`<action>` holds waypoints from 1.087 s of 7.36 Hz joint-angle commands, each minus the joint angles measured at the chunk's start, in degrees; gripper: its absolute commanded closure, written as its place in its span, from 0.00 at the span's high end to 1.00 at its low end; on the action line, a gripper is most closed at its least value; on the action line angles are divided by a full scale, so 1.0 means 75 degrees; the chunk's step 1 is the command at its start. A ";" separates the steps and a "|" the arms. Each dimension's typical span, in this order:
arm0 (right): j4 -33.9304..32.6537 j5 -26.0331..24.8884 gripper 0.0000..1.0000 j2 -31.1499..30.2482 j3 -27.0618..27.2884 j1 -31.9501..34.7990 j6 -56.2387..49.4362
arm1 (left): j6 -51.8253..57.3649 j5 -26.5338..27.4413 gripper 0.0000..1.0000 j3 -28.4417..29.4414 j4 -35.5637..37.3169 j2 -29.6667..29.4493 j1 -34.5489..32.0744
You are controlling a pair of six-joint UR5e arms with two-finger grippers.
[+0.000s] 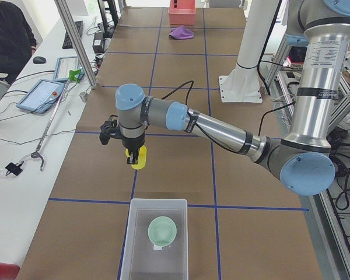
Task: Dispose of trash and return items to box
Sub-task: 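Carry the yellow cup into the clear bin beside the bowl and release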
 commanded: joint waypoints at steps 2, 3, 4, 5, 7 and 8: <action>0.0012 0.0000 1.00 0.0036 0.0011 -0.0043 0.0009 | 0.1750 -0.0008 0.00 0.2632 -0.0959 -0.0629 -0.0623; 0.0012 0.0000 1.00 0.0036 0.0034 -0.0054 0.0009 | 0.1754 -0.0008 0.00 0.3674 -0.2231 -0.0560 -0.0635; 0.0012 0.0000 1.00 0.0036 0.0046 -0.0066 0.0009 | 0.1685 -0.0008 0.00 0.4554 -0.3264 -0.0582 -0.0636; 0.0012 0.0000 1.00 0.0036 0.0046 -0.0066 -0.0003 | 0.1417 -0.0008 0.00 0.4853 -0.3634 -0.0617 -0.0624; 0.0012 0.0000 1.00 0.0036 0.0046 -0.0066 -0.0003 | 0.1309 -0.0008 0.00 0.5229 -0.3941 -0.0606 -0.0589; 0.0012 0.0000 1.00 0.0036 0.0046 -0.0078 -0.0003 | 0.1309 -0.0008 0.00 0.5684 -0.4361 -0.0594 -0.0577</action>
